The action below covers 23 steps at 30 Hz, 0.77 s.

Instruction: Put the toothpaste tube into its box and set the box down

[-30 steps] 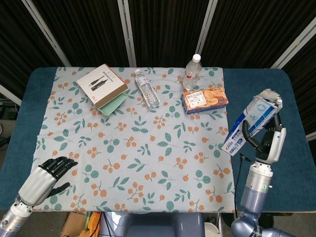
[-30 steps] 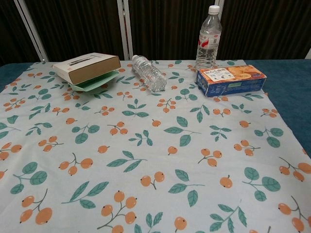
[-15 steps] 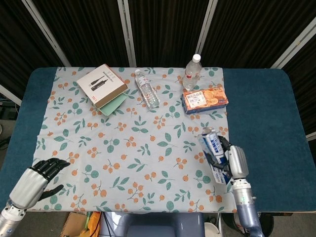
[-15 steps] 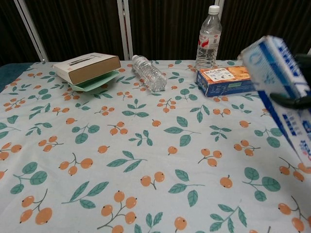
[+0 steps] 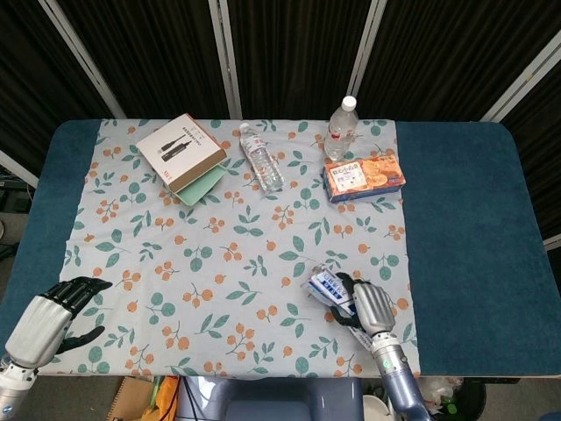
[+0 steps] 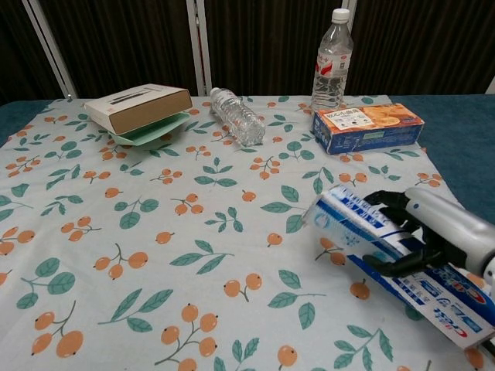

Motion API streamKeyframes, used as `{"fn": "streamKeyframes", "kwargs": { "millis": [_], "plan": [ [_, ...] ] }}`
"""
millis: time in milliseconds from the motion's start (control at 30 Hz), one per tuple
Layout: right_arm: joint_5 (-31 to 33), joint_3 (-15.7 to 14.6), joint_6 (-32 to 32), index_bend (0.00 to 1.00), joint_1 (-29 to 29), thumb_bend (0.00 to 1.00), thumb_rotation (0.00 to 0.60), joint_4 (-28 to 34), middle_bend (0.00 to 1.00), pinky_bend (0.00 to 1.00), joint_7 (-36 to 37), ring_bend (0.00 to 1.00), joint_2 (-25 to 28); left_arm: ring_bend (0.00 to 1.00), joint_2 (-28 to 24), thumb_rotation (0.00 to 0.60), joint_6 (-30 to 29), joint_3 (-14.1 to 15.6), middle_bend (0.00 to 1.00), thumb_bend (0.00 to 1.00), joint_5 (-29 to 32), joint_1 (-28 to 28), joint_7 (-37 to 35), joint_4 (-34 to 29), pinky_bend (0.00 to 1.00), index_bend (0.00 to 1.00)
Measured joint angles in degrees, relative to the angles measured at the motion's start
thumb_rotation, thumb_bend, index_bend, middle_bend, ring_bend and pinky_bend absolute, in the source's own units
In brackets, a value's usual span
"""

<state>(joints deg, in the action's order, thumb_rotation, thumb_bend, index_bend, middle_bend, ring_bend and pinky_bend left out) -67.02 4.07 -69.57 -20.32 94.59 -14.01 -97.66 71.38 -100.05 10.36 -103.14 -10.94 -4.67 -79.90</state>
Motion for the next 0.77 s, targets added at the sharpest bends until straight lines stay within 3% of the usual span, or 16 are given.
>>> {"fn": "streamKeyframes", "kwargs": {
  "millis": [167,367,533,767],
  "plan": [
    [6.5,-0.1,3.0,0.0,-1.6,0.41,0.6,4.0,0.1,0.14,-7.7,0.03,0.3,0.26,-0.8,0.6,1.2,-0.3,0.26,0.06,0.1,0.3,0.6,-1.6,0.37,0.22],
    [7.7,-0.2,2.7,0.0,-2.3,0.41,0.6,9.3,0.1,0.12,-11.6,0.03,3.8,0.23,-1.7,0.6,2.1,-1.0,0.22,0.06,0.1,0.8,0.9,-3.2,0.33,0.19],
    [4.8,-1.3,1.4,0.0,-1.9,0.41,0.6,12.4,0.1,0.11,-12.7,0.03,9.6,0.19,-3.2,0.6,2.8,-1.1,0.18,0.05,0.6,1.5,1.6,-4.9,0.29,0.17],
    [-6.1,-5.9,-2.7,0.0,0.7,0.41,0.6,14.3,0.04,0.07,-12.1,0.0,23.8,0.09,-6.9,0.6,4.2,-0.4,0.07,0.04,1.7,3.2,3.1,-8.2,0.18,0.09]
  ]
}}
